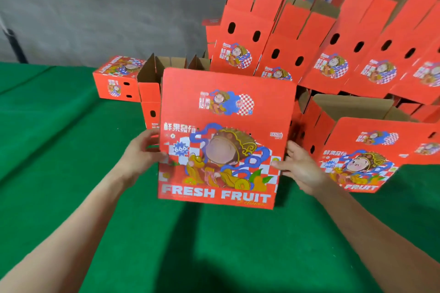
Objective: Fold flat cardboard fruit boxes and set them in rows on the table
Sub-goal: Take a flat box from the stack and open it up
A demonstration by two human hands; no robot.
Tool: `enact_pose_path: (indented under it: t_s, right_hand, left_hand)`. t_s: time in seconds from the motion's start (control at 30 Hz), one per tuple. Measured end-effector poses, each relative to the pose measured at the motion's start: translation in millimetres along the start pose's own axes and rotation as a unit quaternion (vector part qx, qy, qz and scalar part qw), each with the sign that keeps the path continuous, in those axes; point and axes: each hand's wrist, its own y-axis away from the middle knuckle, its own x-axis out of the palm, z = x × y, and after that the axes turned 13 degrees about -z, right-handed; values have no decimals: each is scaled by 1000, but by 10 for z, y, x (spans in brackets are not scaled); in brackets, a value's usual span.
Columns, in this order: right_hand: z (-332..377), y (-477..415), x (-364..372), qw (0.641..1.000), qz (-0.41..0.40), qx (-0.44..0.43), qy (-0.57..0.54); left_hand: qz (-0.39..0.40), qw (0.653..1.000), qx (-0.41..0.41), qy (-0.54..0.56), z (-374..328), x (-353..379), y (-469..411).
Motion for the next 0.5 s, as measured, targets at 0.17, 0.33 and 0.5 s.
enact_pose_path:
  t_s: [0.17,0.33,0.5]
  right_hand:
    - [-154,-69,51,993,-97,51,52]
    - [-332,-23,88,975,-190,59,98]
    - [-475,91,242,959,-266,-28,91]
  left_hand:
    - [15,996,-79,-32,115,305,-27]
    - [17,995,-90,-50,151,513,-48]
    - [-69,989,-19,-128,321,746,87]
